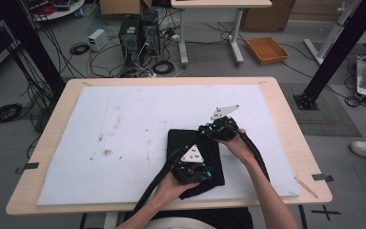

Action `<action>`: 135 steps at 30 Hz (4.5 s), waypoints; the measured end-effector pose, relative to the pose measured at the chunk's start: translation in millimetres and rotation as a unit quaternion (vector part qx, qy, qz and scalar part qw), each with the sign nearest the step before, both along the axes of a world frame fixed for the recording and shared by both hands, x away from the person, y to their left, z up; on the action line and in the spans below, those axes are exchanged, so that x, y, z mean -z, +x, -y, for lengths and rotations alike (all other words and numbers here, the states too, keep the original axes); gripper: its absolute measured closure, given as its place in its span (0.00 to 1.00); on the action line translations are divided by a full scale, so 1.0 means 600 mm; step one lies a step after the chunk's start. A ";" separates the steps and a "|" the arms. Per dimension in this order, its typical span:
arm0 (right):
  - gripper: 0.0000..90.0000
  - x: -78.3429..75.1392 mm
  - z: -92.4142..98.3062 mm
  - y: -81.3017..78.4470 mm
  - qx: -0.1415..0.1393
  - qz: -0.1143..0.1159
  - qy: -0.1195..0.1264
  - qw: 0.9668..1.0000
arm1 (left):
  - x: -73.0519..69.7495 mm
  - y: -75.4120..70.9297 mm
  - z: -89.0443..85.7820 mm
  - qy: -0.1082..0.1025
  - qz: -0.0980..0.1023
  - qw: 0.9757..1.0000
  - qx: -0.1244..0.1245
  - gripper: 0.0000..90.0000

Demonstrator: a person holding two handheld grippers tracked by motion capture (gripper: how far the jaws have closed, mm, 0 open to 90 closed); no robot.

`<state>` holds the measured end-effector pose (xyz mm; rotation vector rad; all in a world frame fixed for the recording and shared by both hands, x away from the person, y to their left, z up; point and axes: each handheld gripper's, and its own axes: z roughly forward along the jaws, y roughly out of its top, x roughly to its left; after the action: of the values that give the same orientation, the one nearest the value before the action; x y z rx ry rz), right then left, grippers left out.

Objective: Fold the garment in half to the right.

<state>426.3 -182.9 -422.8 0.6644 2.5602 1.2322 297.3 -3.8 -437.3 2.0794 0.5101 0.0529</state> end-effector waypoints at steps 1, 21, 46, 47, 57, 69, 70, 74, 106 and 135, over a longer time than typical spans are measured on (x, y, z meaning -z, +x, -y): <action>0.94 0.001 0.001 0.000 0.001 0.000 -0.002 1.000 | 0.001 0.001 0.002 0.005 0.001 1.000 0.002 0.92; 0.91 0.021 0.024 0.007 0.018 -0.021 -0.002 1.000 | 0.009 0.011 0.028 0.028 -0.012 0.999 0.011 0.91; 0.89 0.015 0.067 0.003 0.055 -0.019 -0.001 0.998 | -0.017 0.006 -0.009 0.019 0.006 1.000 -0.015 0.77; 0.89 0.015 0.069 0.002 0.060 -0.019 -0.003 0.998 | -0.015 0.006 -0.008 0.022 0.005 1.000 -0.015 0.78; 0.78 -0.005 0.090 -0.006 0.086 -0.005 0.033 0.996 | 0.004 0.000 0.036 0.058 -0.004 0.998 0.014 0.83; 0.76 -0.023 0.049 -0.026 0.034 -0.012 0.059 0.998 | 0.002 0.000 0.049 0.056 -0.001 0.998 0.020 0.83; 0.76 -0.019 0.044 -0.025 0.034 -0.013 0.052 0.998 | 0.002 -0.001 0.050 0.057 -0.001 0.998 0.022 0.83; 0.76 -0.005 0.040 -0.015 0.045 -0.028 0.031 0.998 | 0.003 -0.001 0.052 0.058 0.003 0.998 0.023 0.83; 0.71 0.003 0.095 -0.012 0.101 -0.054 0.046 0.992 | 0.010 0.000 0.058 0.052 0.000 0.998 0.031 0.69; 0.78 0.033 0.102 -0.090 0.023 -0.042 -0.047 0.998 | -0.054 0.022 -0.067 -0.001 0.028 0.998 -0.051 0.55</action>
<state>372.3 -244.1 -442.4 0.7647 2.6363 1.0845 310.8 36.5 -404.7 2.0426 0.5816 0.1704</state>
